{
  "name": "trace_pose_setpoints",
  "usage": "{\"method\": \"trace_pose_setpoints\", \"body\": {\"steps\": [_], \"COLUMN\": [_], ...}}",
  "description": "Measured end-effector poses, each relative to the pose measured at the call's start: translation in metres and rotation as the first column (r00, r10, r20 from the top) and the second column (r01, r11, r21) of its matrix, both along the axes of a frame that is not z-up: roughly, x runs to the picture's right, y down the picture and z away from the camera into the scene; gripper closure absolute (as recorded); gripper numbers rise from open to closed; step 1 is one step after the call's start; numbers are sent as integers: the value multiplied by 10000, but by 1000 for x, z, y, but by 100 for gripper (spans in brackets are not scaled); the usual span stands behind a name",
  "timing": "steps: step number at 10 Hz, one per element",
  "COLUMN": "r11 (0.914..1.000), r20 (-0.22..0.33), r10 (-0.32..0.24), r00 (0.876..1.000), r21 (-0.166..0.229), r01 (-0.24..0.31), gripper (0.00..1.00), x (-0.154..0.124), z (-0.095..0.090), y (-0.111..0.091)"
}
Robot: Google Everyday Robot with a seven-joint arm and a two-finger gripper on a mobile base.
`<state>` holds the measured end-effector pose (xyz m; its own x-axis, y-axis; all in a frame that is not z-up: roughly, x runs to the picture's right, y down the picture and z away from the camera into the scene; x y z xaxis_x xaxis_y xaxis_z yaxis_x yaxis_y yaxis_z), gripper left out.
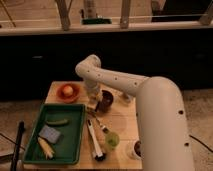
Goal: Wipe purple bowl with eraser
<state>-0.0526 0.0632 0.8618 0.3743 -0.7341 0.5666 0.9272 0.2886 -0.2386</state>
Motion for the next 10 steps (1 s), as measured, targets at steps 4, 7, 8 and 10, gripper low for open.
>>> {"method": "trace_pose_setpoints", "body": {"steps": [4,7,8,10], "r11": [9968,9888,9879,9876], "r20": [-512,-853,-939,-1081], "r10": [792,1473,1531,1553], "r00": [9955,9854,9837,9819], "r21": [79,349,382,418], "r01": [-789,-1448,-1501,-1516], "gripper": [100,100,100,100], "x": [58,82,81,75], "z": [-6,0,4,18], "y": [3,-20,-29,-48]}}
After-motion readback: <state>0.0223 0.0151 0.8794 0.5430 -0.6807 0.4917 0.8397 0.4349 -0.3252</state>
